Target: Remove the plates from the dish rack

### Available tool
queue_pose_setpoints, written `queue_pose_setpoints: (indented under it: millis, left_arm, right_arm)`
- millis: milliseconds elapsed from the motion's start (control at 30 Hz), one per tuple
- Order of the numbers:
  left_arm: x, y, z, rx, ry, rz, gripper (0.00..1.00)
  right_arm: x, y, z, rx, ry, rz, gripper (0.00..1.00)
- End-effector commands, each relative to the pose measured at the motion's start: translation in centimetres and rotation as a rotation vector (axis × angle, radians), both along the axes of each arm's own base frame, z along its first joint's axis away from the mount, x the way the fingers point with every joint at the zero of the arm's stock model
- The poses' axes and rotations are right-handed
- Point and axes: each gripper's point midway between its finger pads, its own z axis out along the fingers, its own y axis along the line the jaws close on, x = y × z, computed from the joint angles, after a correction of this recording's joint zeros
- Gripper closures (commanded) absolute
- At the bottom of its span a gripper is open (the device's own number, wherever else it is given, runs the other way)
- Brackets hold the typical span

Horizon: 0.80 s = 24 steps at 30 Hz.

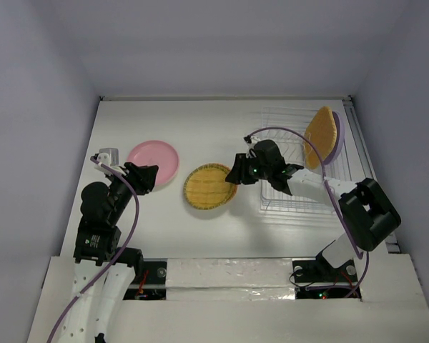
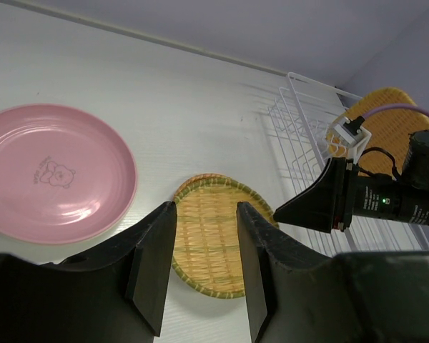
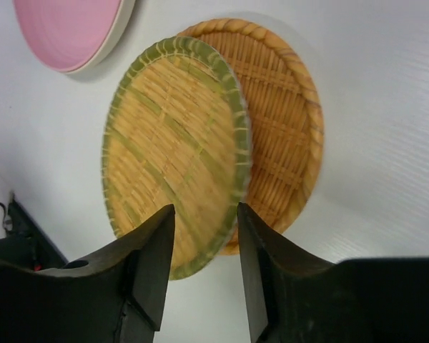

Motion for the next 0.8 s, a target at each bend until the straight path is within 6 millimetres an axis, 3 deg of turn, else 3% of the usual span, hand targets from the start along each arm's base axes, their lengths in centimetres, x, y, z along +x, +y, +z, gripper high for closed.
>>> queue_pose_setpoints:
  millis: [0,167,267,300,367,400,467,533,567,667,733,767]
  left_arm:
    - [0.2,-0.1,1.7,-0.007,-0.060,-0.010,0.64]
    - [0.2,-0.1,1.7,-0.007,-0.060,-0.008,0.64]
    - [0.2,-0.1,1.8,-0.007,-0.062,-0.008,0.64]
    - [0.2,-0.1,1.8,-0.007,-0.062,-0.010,0.64]
    - [0.2,-0.1,1.7,-0.007,-0.060,-0.008,0.64]
    - [0.2,-0.1,1.8,-0.007,-0.062,-0.010,0.64]
    - [0.1,-0.1,1.8,-0.007,-0.062,-0.008,0.64]
    - [0.1,-0.1,1.8,-0.007,-0.063,-0.010,0.64]
    - [0.1,-0.1,1.9,-0.008,-0.066,-0.010,0.64]
    - [0.0,-0.2,2.0,-0.008,-0.071,-0.013,0.69]
    - [-0.1,-0.1,2.0,-0.009,-0.074,-0.011,0.78]
    - [0.0,-0.1,2.1,-0.009,-0.075,-0.008,0.82]
  right_arm:
    - [1.3,-0.4,1.2,-0.017,-0.075,-0.052,0.53]
    - [2.1,-1.8,0.9,-0.087,-0.093,-0.122,0.46]
    - [2.2,-2.2,2.4,-0.076,-0.128,-0.140,0.45]
    - [2.3,-2.4,4.1,-0.057,-0.163,-0.152,0.45]
    - [2.9,-3.7,6.0,-0.071,-0.217,-0.218,0.60]
    - [3.1,-4.8,8.3,-0.061,-0.275,-0.276,0.71]
    - [3.4,-7.8,9.6,-0.133,-0.309,-0.399,1.00]
    - [4.4,-12.6,12.2,-0.219,-0.396,-0.613,1.00]
    - [4.5,-16.3,12.4,-0.337,-0.423,-0.763,1.00]
    - [4.2,-22.9,13.5,-0.473,-0.428,-0.978,1.00]
    - [4.0,-24.7,13.2,-0.477,-0.412,-1.002,1.00]
    - [4.0,-26.6,13.8,-0.457,-0.420,-1.047,1.00]
